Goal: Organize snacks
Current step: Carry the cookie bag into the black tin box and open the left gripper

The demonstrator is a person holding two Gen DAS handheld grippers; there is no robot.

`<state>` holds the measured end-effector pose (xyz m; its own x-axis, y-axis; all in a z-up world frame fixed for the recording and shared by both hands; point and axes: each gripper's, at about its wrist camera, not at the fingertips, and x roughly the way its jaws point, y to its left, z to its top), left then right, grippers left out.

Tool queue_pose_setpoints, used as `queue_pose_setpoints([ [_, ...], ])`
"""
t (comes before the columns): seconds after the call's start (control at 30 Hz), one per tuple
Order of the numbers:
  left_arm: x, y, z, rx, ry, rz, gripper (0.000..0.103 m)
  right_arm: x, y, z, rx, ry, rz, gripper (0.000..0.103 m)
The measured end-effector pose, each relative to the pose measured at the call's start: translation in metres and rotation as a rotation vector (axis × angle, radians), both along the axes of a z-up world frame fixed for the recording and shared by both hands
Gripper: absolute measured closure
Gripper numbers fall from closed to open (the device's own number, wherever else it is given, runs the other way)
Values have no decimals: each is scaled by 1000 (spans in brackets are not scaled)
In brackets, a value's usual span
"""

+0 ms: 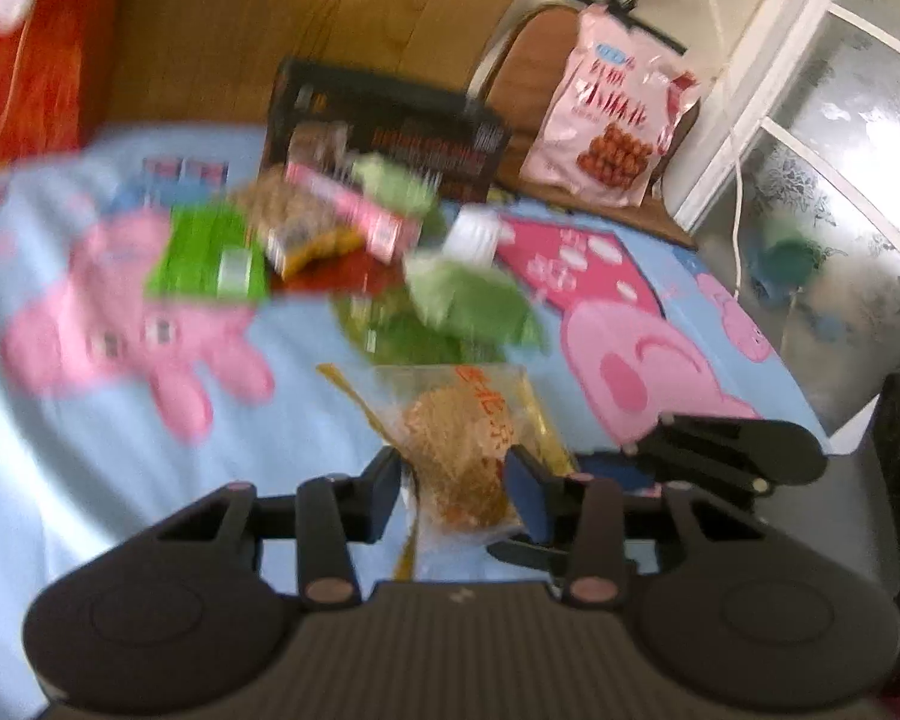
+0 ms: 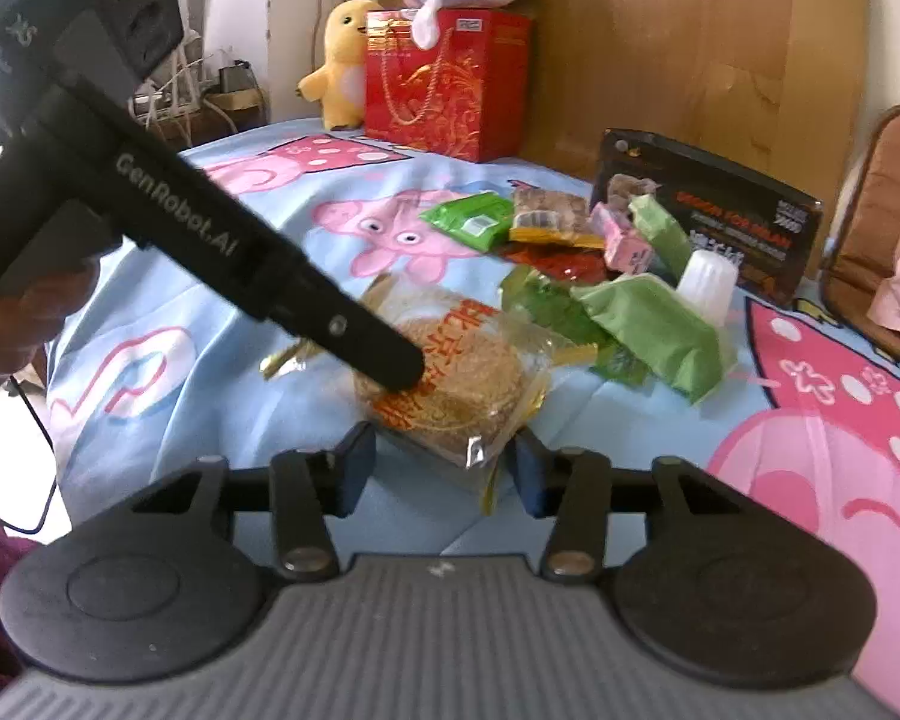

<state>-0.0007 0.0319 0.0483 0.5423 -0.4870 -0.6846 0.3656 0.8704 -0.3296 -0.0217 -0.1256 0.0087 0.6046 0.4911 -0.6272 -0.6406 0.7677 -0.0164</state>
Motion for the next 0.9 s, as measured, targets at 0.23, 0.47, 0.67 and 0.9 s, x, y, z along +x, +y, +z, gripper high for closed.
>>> queue_pose_setpoints([
  [0.23,59,-17,53,-17,-149,-33,65,42,-15,40,87,-92,-110,62],
  [0.47,173,-36,70,-79,-195,3,63,139,-19,62,36,-216,-213,62],
  [0.67,252,-48,42,-90,-137,47,64,221,-22,46,-15,-177,-261,63],
  [0.9,278,-51,24,-97,-98,76,62,243,-29,38,31,-148,-292,44],
])
